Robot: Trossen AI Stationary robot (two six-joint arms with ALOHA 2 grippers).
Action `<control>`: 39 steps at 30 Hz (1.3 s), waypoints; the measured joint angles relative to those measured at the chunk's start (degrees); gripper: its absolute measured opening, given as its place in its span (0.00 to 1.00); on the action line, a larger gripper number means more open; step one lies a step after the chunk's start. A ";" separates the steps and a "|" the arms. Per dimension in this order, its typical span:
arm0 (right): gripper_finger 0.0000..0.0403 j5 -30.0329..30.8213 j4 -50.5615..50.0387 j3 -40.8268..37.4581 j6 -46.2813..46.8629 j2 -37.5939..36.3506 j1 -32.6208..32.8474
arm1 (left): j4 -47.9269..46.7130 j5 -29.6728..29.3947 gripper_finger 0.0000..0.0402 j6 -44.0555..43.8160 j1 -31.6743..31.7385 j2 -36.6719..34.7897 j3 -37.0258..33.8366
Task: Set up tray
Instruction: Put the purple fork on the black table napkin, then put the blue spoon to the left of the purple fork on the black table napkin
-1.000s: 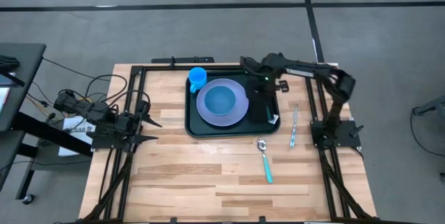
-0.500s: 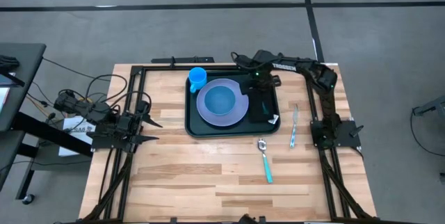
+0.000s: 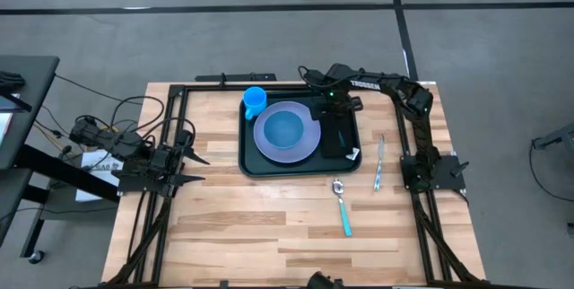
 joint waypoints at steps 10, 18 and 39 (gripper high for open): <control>0.00 1.70 0.71 -0.01 0.11 0.58 0.12 | -0.05 0.07 0.45 -0.49 0.00 0.00 0.00; 0.00 0.17 4.01 -3.80 -0.22 1.85 0.39 | -0.37 0.17 0.45 -0.73 0.00 0.01 0.00; 0.19 -0.07 4.56 -3.76 1.13 1.79 0.61 | -0.44 -0.22 0.45 -0.58 0.00 -0.01 0.00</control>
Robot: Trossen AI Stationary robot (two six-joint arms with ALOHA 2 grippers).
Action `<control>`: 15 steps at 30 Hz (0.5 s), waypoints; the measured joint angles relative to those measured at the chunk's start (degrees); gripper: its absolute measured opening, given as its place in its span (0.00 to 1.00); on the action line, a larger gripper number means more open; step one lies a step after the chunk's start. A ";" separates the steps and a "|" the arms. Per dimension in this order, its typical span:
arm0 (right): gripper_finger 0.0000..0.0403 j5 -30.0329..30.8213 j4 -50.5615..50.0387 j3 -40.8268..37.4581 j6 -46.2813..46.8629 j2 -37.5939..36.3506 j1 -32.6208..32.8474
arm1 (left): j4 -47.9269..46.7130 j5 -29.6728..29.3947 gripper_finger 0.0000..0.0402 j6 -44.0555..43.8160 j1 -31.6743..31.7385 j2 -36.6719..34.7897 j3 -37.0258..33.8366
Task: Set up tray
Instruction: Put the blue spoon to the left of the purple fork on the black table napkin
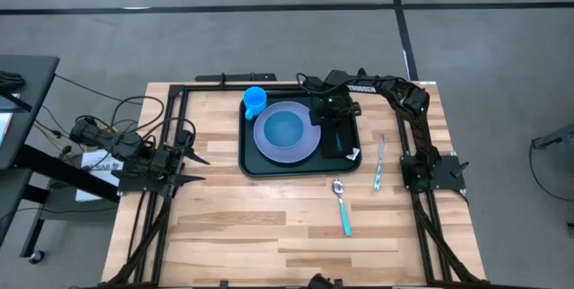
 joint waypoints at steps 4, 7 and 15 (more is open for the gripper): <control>0.19 -0.04 -0.59 0.00 -0.34 -0.08 0.00 | 0.00 0.00 0.45 0.02 0.00 0.02 0.00; 0.19 0.08 -0.88 0.39 -0.98 -0.50 0.00 | -0.19 0.01 0.45 0.03 0.00 0.01 0.00; 0.19 3.71 -5.28 5.11 -2.49 -4.42 0.97 | -0.24 -0.09 0.45 0.04 0.00 0.01 0.00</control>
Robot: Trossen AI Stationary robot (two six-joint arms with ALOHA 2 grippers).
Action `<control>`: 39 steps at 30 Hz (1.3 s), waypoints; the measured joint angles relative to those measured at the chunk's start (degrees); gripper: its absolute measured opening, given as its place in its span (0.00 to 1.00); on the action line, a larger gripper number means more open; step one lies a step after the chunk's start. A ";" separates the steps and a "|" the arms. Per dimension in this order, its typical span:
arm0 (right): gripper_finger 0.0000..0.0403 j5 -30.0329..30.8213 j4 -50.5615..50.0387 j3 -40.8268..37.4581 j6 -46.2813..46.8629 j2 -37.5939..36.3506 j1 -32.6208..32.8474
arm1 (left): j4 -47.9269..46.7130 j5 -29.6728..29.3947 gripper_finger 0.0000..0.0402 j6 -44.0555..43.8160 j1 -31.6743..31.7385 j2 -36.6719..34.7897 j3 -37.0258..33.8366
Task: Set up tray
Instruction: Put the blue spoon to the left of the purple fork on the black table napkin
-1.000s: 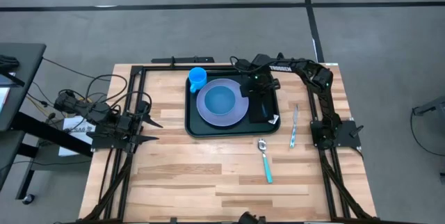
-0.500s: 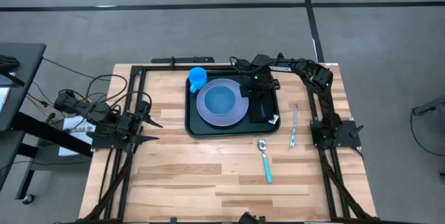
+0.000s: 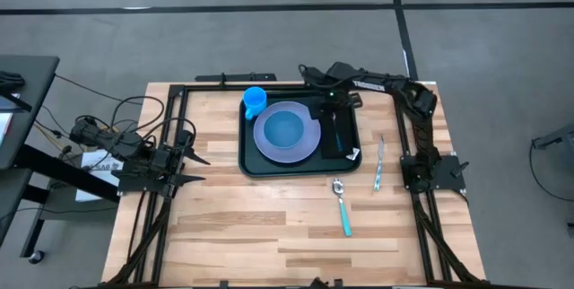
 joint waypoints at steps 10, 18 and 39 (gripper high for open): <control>0.19 2.79 -7.47 0.20 2.91 -16.69 3.73 | 1.77 -0.03 0.45 -4.04 0.00 0.02 0.00; 0.19 5.65 -17.58 -4.87 15.09 -28.15 11.02 | 1.77 0.07 0.45 -9.49 0.00 0.00 0.00; 0.19 7.29 1.12 -39.35 53.67 -48.22 50.35 | 4.66 2.31 0.45 -10.52 -0.02 6.91 0.00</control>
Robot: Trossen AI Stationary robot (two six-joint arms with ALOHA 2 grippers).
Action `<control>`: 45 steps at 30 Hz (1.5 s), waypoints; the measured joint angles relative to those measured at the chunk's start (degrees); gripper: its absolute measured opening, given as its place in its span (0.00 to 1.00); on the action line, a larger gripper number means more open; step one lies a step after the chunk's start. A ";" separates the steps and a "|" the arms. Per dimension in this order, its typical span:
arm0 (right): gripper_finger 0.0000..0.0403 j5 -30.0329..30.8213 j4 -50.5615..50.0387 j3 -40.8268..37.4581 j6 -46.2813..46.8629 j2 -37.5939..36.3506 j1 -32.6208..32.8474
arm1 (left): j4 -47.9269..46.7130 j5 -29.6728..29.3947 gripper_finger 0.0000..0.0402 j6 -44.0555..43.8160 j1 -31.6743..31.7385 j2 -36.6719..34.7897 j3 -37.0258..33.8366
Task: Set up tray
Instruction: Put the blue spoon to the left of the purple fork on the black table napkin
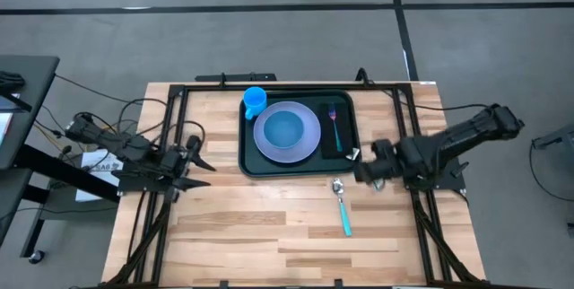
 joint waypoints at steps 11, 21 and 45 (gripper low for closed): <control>0.19 1.04 9.80 -3.44 16.39 4.82 24.80 | 15.62 -1.90 0.45 11.31 0.02 31.51 6.18; 0.19 5.36 11.18 -3.42 23.28 9.71 34.58 | -11.04 1.00 0.45 26.44 0.04 54.19 31.53; 0.19 -3.03 24.27 -3.37 -8.27 9.76 3.86 | -7.18 -2.97 0.45 -1.59 -6.44 27.71 16.12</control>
